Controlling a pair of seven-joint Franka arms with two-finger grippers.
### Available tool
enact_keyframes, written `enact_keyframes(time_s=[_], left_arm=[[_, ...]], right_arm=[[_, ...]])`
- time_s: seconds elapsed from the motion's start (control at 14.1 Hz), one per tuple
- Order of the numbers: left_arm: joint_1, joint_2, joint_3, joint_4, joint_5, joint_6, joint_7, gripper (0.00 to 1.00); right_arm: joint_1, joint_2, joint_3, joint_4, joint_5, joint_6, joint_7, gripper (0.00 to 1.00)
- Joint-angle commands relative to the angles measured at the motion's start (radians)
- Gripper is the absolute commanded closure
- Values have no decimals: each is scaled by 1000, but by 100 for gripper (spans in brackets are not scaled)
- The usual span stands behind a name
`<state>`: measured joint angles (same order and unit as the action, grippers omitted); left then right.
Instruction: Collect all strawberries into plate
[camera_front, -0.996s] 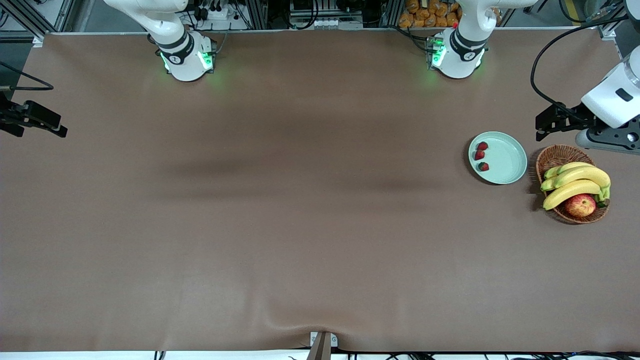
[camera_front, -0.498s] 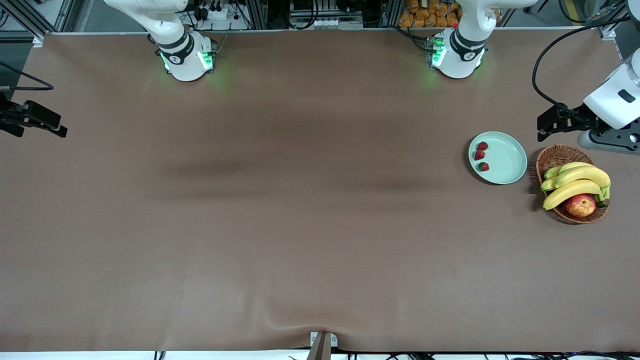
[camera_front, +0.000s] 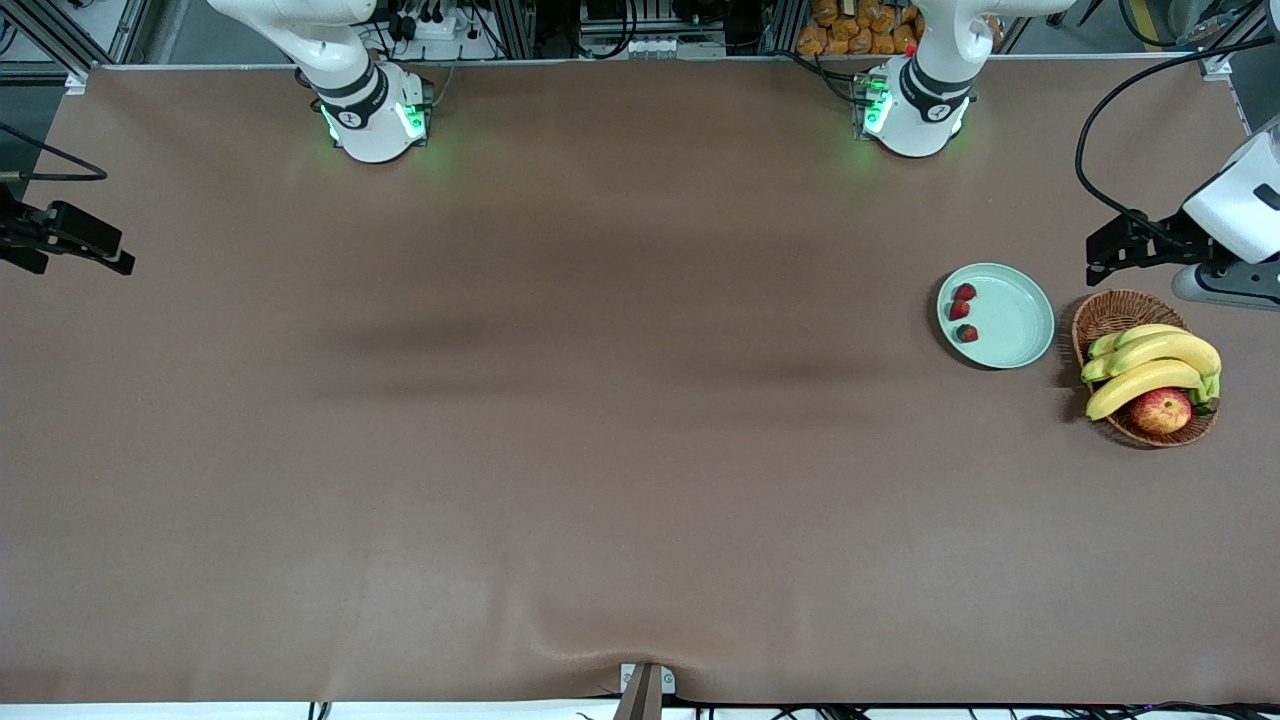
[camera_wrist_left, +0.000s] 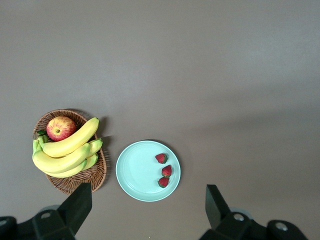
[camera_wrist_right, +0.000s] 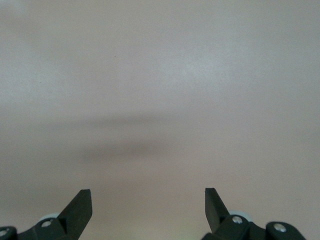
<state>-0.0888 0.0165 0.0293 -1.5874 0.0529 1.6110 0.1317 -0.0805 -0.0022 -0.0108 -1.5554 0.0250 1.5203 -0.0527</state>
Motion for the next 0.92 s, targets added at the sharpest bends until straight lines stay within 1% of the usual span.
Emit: enact_keyframes(time_s=[0.0, 0.14, 0.28, 0.85], left_arm=[[0, 4, -3, 18, -2, -8, -59, 0], [-2, 5, -6, 18, -1, -8, -150, 0], [-2, 5, -6, 18, -2, -6, -168, 0], [0, 14, -3, 18, -10, 3, -169, 0]], right_arm=[[-2, 4, 5, 11, 1, -9, 13, 0], [-2, 4, 5, 11, 1, -9, 13, 0], [-2, 4, 5, 11, 1, -9, 13, 0], [2, 4, 5, 11, 1, -9, 13, 0]])
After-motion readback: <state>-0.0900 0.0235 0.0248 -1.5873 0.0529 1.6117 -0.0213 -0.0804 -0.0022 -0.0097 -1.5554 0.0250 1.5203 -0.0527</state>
